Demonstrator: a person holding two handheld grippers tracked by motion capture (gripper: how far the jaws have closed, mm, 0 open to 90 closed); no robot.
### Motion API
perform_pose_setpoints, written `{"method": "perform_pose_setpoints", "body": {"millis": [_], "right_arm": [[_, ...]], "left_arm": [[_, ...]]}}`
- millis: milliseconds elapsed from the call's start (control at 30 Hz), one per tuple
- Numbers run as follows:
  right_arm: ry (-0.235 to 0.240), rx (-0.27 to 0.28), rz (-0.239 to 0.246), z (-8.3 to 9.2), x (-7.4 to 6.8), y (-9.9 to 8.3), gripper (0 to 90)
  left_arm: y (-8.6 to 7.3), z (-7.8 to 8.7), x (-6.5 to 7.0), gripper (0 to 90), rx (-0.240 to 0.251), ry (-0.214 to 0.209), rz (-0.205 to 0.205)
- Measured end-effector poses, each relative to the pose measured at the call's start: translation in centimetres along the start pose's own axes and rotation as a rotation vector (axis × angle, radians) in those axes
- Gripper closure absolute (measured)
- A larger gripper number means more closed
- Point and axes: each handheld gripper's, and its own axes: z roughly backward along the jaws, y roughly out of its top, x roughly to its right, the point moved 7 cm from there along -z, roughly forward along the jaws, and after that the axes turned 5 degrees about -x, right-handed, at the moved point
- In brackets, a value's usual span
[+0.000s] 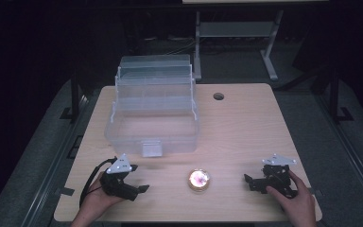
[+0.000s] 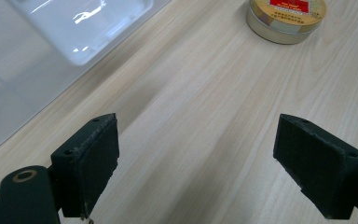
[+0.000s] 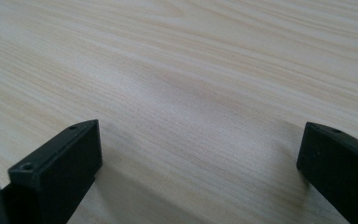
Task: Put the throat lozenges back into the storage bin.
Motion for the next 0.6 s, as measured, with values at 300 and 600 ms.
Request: {"method": "perform_pose_setpoints", "body": {"millis": [300, 600], "right_arm": [[0.0, 0.0, 0.0, 0.0, 0.0, 0.0, 0.0], [0.0, 0.0, 0.0, 0.0, 0.0, 0.0, 0.0]], "left_arm": [[1.2, -0.9, 1.0, 13.5, -0.009, -0.034, -0.03], [2.3, -1.2, 1.5, 13.5, -0.005, -0.053, -0.045]]}}
